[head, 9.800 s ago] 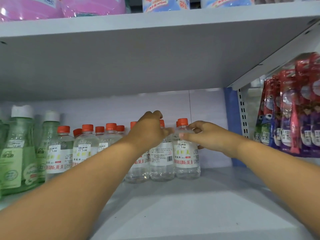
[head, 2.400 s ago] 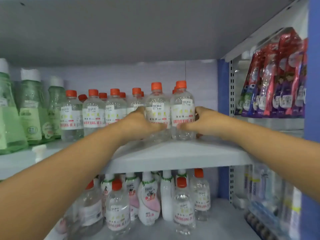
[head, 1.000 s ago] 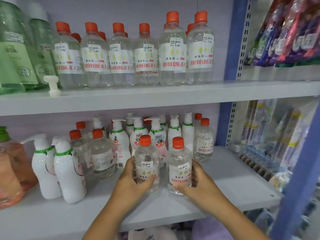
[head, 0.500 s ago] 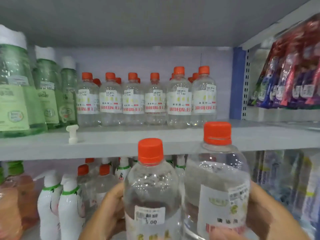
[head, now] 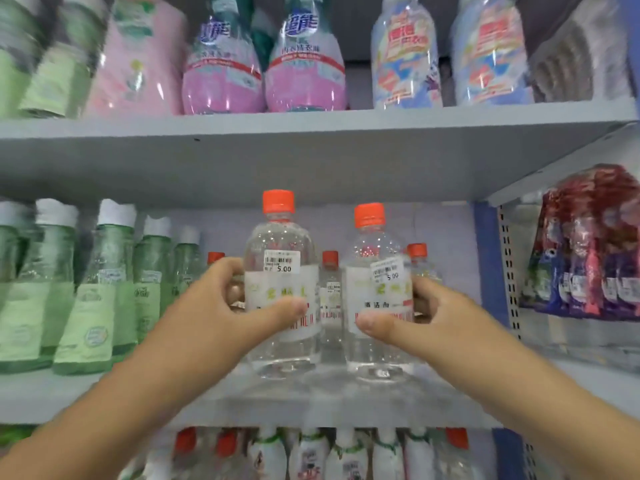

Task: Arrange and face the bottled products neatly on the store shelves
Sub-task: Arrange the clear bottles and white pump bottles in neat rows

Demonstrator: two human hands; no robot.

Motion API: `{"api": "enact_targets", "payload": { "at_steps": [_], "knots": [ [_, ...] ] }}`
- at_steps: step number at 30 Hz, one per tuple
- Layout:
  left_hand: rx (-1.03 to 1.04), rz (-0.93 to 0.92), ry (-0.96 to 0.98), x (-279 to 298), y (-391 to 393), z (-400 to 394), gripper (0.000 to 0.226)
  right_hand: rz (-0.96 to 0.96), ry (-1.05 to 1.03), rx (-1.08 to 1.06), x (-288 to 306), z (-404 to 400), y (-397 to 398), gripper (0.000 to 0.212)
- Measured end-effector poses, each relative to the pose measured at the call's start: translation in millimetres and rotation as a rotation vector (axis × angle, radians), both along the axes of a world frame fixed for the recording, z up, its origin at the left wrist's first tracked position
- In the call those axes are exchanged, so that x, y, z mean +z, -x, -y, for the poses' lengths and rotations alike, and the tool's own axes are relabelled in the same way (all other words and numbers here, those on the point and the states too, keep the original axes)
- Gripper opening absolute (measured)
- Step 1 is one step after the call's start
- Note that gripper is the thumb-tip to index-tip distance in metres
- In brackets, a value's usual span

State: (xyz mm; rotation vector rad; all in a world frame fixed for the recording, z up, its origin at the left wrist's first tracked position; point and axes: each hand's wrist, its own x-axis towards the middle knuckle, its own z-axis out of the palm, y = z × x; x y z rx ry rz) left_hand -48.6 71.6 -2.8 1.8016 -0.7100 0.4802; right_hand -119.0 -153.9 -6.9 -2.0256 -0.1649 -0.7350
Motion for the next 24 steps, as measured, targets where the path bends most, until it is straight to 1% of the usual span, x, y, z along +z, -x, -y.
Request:
{"api": "enact_targets", "payload": {
  "at_steps": [3, 5, 9, 12, 15, 18, 21, 24],
  "knots": [
    [0.041, -0.084, -0.084, 12.3, -30.2, -3.0, 0.053, -0.069, 0.025, -0.019, 0.3, -2.1, -26.3, 0.044],
    [0.053, -0.118, -0.132, 13.2, -52.4, -7.0, 0.05, -0.101, 0.048, -0.061, -3.1, -7.9, -43.1, 0.042],
    [0.03, -0.241, -0.165, 9.5, -91.8, -14.2, 0.056, -0.128, 0.067, -0.118, -13.4, -19.7, -70.5, 0.043],
    [-0.061, -0.297, -0.194, 8.9, -114.8, -19.1, 0.067, -0.127, 0.123, -0.17, -13.8, -28.7, -84.5, 0.042],
    [-0.104, -0.289, -0.274, 11.1, -131.5, -18.9, 0.067, -0.127, 0.306, -0.272, -10.4, -38.0, -94.6, 0.05],
    [-0.048, -0.237, -0.409, 18.2, -143.4, -18.2, 0.067, -0.07, 0.499, -0.399, -6.6, -41.4, -103.5, 0.065],
    [-0.018, -0.174, -0.45, 18.5, -150.5, -15.3, 0.057, -0.006, 0.578, -0.456, 5.3, -38.8, -103.4, 0.084],
    [0.001, -0.131, -0.417, 6.4, -157.0, -17.4, 0.059, 0.091, 0.619, -0.445, 27.2, -35.1, -96.3, 0.088]
  ]
}}
